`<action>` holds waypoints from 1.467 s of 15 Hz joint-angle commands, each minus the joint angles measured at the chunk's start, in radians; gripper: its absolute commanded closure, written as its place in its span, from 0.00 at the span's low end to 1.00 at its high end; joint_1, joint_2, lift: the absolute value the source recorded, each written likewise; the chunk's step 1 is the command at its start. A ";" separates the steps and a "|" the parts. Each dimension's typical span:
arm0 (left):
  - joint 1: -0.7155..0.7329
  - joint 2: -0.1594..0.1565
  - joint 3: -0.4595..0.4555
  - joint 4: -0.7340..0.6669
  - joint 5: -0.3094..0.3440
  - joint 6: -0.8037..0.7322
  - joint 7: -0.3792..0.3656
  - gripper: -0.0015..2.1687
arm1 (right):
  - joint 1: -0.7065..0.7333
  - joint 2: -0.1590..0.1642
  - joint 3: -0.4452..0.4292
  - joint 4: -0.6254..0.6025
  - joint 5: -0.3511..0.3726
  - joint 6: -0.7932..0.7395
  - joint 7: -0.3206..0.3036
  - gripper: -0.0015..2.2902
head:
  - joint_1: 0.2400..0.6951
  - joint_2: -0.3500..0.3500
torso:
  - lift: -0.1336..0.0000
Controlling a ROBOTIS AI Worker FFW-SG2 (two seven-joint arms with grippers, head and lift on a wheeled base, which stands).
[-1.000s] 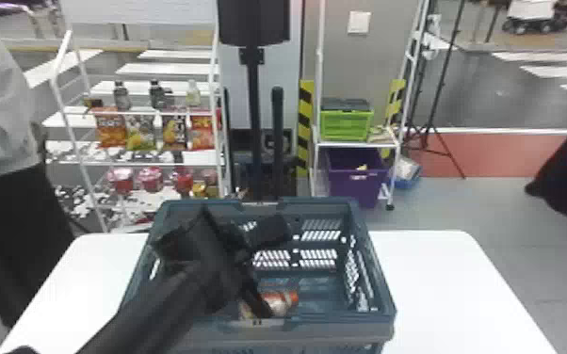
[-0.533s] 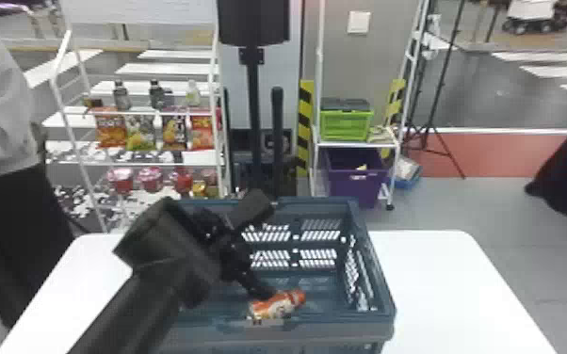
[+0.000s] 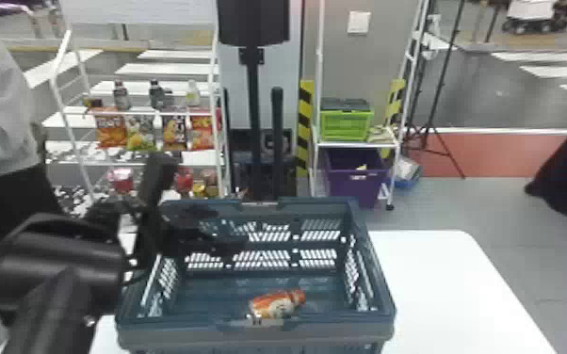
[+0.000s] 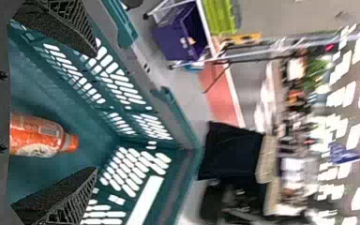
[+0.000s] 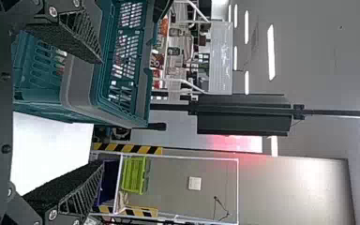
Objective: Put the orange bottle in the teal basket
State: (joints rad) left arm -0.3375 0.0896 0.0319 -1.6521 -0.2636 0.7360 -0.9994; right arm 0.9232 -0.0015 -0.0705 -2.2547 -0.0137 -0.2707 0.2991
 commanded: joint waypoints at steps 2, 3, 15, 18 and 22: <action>0.170 -0.014 0.209 -0.221 0.234 0.083 0.039 0.01 | 0.005 0.002 -0.002 -0.005 0.001 0.000 0.000 0.06 | 0.57 0.50 | 1.00; 0.230 -0.014 0.270 -0.281 0.296 0.098 0.067 0.01 | 0.006 0.002 -0.003 -0.005 0.001 0.000 0.000 0.06 | 0.57 0.50 | 1.00; 0.842 -0.092 0.471 -0.368 0.454 -0.510 0.349 0.01 | -0.030 0.002 -0.005 0.004 0.008 0.028 0.000 0.06 | 0.57 0.50 | 1.00; 0.942 -0.092 0.405 -0.367 0.429 -0.718 0.501 0.01 | -0.058 0.002 0.000 0.014 0.018 0.095 -0.002 0.06 | 0.57 0.50 | 1.00; 1.008 -0.092 0.321 -0.382 0.414 -0.819 0.622 0.01 | -0.075 0.002 0.023 0.040 0.026 0.101 -0.012 0.06 | 0.57 0.50 | 1.00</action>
State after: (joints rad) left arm 0.6557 0.0015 0.3757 -2.0291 0.1555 -0.0715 -0.3828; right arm 0.8521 -0.0015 -0.0557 -2.2225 0.0080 -0.1702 0.2910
